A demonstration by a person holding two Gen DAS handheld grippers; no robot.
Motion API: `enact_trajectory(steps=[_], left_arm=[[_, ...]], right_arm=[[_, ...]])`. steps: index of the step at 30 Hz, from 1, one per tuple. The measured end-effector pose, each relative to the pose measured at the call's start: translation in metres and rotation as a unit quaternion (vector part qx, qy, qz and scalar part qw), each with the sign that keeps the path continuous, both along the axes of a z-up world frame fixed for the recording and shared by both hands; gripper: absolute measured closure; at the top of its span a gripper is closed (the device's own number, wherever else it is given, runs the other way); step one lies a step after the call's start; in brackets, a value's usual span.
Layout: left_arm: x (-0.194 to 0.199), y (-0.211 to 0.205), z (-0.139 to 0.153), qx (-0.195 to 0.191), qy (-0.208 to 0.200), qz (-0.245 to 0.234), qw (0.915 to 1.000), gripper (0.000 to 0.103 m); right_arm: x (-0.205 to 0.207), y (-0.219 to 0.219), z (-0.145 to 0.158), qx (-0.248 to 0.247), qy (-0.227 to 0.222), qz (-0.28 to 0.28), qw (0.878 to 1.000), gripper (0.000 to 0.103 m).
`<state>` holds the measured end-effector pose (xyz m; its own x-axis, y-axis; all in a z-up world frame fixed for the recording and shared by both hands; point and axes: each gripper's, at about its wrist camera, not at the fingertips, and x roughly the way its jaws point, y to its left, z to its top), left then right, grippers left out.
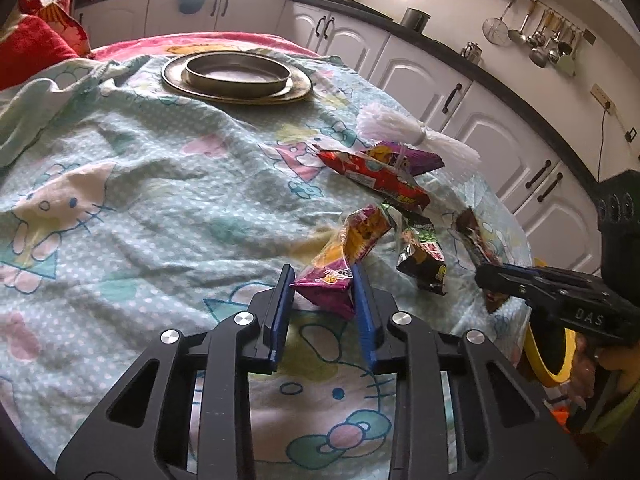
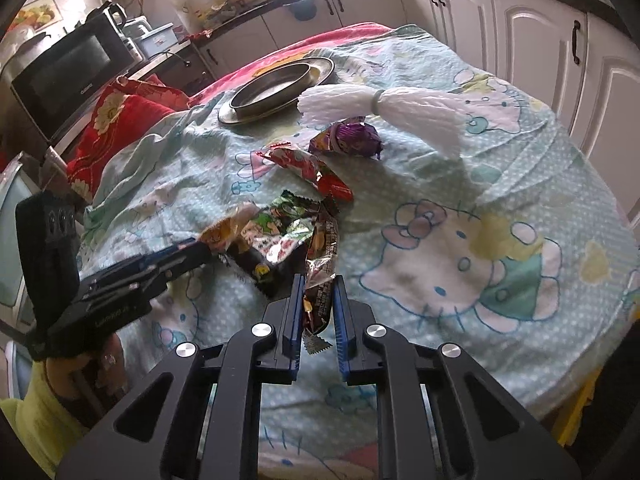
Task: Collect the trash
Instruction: 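Grasp the pink-and-yellow candy wrapper with the left tool while the right tool grasps the brown chocolate wrapper, then carry both candy wrappers over the yellow-rimmed bin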
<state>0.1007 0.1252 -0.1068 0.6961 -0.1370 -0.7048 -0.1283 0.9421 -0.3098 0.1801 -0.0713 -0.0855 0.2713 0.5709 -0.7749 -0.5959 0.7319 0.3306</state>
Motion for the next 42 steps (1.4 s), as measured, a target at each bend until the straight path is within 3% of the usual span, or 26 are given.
enact_trajectory(steps=[13,25,42], left_arm=[[-0.013,0.001,0.033,0.016,-0.038,0.019,0.9990,0.082],[-0.016,-0.037,0.059,0.023,-0.072,-0.018,0.9969,0.082],[-0.009,-0.096,0.075,0.028,-0.093,-0.071,0.9927,0.082]], right_arm=[[-0.019,-0.026,0.022,-0.002,-0.042,-0.003,0.999,0.089],[-0.024,-0.059,0.048,0.016,-0.076,-0.027,0.997,0.089],[-0.030,-0.120,0.074,0.031,-0.124,-0.084,0.988,0.089]])
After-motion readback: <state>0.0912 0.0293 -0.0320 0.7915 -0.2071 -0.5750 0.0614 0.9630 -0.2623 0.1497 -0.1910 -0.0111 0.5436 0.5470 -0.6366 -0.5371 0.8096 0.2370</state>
